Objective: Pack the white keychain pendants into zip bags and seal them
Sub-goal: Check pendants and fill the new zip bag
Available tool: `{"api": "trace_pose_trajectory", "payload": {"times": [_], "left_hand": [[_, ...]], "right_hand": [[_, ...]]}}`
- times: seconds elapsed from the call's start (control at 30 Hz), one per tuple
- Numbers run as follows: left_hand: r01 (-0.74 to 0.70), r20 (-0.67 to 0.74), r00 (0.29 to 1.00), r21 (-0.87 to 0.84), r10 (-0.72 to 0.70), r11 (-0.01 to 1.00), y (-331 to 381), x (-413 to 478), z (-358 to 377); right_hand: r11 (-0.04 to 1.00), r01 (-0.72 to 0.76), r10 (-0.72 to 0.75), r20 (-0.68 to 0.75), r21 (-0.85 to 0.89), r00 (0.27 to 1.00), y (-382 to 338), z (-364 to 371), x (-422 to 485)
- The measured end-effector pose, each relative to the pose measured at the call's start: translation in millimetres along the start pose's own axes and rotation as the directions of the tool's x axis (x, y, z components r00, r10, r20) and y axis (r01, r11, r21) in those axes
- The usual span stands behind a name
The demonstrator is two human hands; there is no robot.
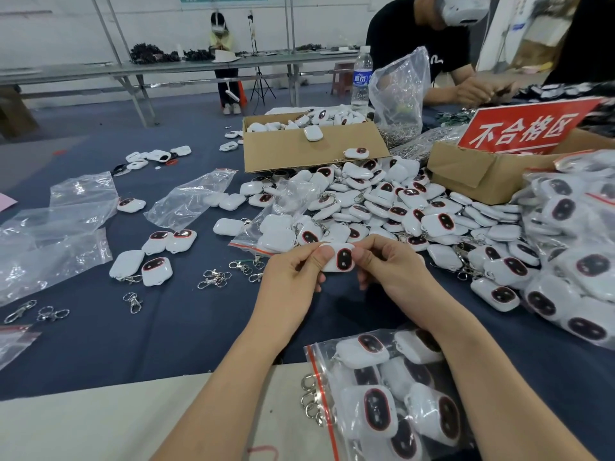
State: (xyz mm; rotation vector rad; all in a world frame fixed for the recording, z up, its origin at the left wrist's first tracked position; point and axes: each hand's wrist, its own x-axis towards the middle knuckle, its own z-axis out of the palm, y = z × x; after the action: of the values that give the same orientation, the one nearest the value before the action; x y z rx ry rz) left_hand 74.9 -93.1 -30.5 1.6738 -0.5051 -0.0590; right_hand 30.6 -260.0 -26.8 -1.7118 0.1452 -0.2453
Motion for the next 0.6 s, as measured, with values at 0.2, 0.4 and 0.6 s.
{"api": "trace_pose_trajectory", "payload": {"times": [0.2,0.4,0.6], "left_hand": [[0.044,-0.11,0.993,0.092,-0.034,0.995,11.7,-17.8,-23.4],[0.336,0.123,0.933,0.045,-0.339,0.941,31.5,-69.2,-75.2],[0.472,0.418,0.778,0.104,-0.469,0.875,44.4,-104.9,-87.0]], "right_hand": [[0.99,0.036,-0.014,0.168,-0.134,0.986,-8.4,2.1,-4.1],[0.939,0.008,0.115,0.334,-0.345,0.936,-26.9,1.7,-15.9],[0.86,0.011,0.23,0.407,-0.509,0.884,-35.2,9.2,-41.9]]}}
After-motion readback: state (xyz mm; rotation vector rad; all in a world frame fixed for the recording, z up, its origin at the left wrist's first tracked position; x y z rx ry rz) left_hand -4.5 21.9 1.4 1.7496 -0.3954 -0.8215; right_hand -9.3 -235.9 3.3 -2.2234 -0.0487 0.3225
